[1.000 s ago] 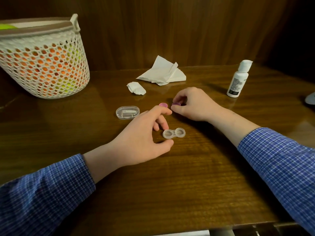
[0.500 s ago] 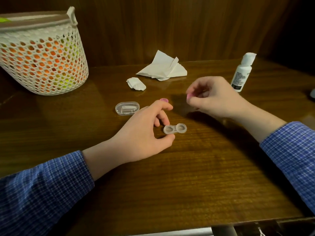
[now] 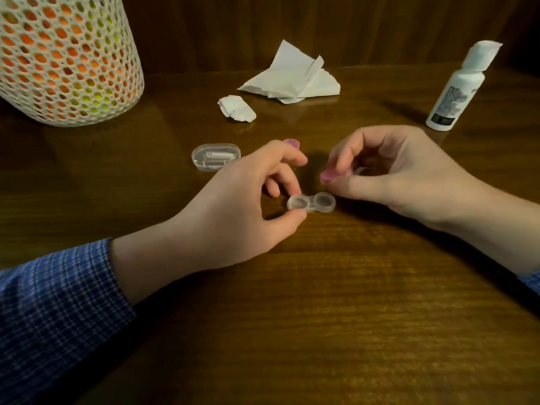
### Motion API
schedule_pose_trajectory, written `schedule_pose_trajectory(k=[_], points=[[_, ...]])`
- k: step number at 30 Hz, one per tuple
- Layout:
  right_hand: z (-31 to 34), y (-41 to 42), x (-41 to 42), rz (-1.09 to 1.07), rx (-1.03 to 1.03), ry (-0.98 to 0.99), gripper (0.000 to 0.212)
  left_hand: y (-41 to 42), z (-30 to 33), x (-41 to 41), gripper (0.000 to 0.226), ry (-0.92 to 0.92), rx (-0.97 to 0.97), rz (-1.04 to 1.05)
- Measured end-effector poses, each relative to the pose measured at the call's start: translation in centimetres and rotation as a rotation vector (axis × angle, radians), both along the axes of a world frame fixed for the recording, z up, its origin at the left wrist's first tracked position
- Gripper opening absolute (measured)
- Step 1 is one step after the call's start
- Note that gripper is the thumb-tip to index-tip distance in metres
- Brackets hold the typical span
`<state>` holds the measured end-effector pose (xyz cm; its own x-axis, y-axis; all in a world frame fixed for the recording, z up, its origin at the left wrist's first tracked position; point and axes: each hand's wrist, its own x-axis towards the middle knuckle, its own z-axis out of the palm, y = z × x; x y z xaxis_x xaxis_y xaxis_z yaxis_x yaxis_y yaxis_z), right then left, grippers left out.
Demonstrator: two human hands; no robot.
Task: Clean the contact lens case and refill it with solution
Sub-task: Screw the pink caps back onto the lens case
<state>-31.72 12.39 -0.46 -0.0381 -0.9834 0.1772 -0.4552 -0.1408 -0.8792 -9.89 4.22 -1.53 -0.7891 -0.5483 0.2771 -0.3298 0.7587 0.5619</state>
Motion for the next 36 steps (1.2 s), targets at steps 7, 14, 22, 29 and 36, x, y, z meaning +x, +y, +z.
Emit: schedule_pose_trajectory(k=[7, 14, 22, 29, 36], points=[[0.3, 0.7, 0.4, 0.111, 0.011, 0.167, 0.026, 0.0, 0.1, 0.0, 0.060, 0.004, 0.013, 0.003], [0.2, 0.7, 0.6, 0.118, 0.031, 0.198, 0.028, 0.1, 0.3, 0.0, 0.060, 0.007, 0.032, 0.000], [0.4, 0.8, 0.6, 0.132, 0.039, 0.186, 0.033, 0.1, 0.4, 0.1, 0.058, 0.010, 0.039, 0.004], [0.3, 0.7, 0.5, 0.139, 0.057, 0.205, 0.028, 0.2, 0.6, 0.1, 0.055, 0.017, 0.038, 0.006], [-0.3, 0.7, 1.1, 0.066, -0.004, 0.262, 0.027, 0.2, 0.6, 0.1, 0.054, 0.029, 0.037, 0.004]])
